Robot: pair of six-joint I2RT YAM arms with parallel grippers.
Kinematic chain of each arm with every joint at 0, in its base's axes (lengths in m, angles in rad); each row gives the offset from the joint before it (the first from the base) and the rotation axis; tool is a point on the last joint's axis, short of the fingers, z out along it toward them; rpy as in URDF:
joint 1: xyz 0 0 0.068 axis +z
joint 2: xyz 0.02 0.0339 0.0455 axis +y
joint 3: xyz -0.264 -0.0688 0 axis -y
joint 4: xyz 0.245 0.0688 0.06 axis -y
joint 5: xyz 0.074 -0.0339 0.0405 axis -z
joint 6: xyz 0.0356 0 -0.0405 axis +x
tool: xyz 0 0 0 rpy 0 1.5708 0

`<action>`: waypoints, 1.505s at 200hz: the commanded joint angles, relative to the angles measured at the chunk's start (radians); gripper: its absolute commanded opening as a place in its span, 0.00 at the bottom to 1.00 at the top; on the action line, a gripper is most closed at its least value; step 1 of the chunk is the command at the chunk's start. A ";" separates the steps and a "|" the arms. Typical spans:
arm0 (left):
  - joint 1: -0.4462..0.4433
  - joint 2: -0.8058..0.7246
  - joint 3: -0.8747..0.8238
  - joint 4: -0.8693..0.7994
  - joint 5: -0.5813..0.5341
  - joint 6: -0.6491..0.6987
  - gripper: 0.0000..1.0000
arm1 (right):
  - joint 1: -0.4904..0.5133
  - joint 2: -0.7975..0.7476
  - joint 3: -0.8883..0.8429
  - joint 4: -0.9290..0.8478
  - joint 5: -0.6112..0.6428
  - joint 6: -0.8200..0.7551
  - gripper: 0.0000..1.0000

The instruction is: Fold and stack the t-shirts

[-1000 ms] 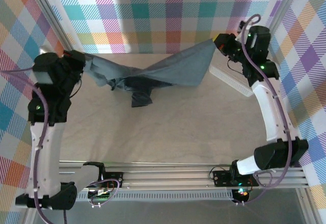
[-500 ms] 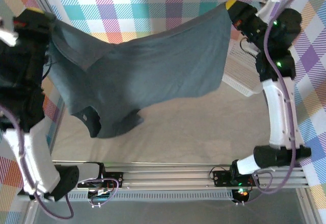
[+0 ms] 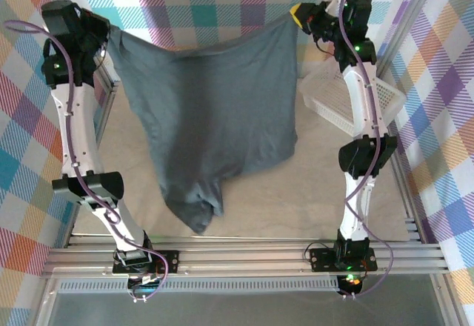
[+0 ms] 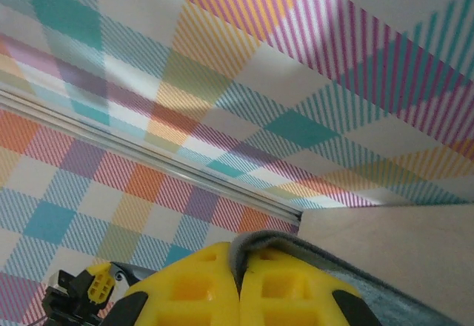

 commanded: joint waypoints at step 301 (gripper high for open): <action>-0.079 -0.242 -1.312 0.105 -0.002 -0.172 0.28 | 0.192 0.007 -0.859 -0.298 0.293 -0.430 0.39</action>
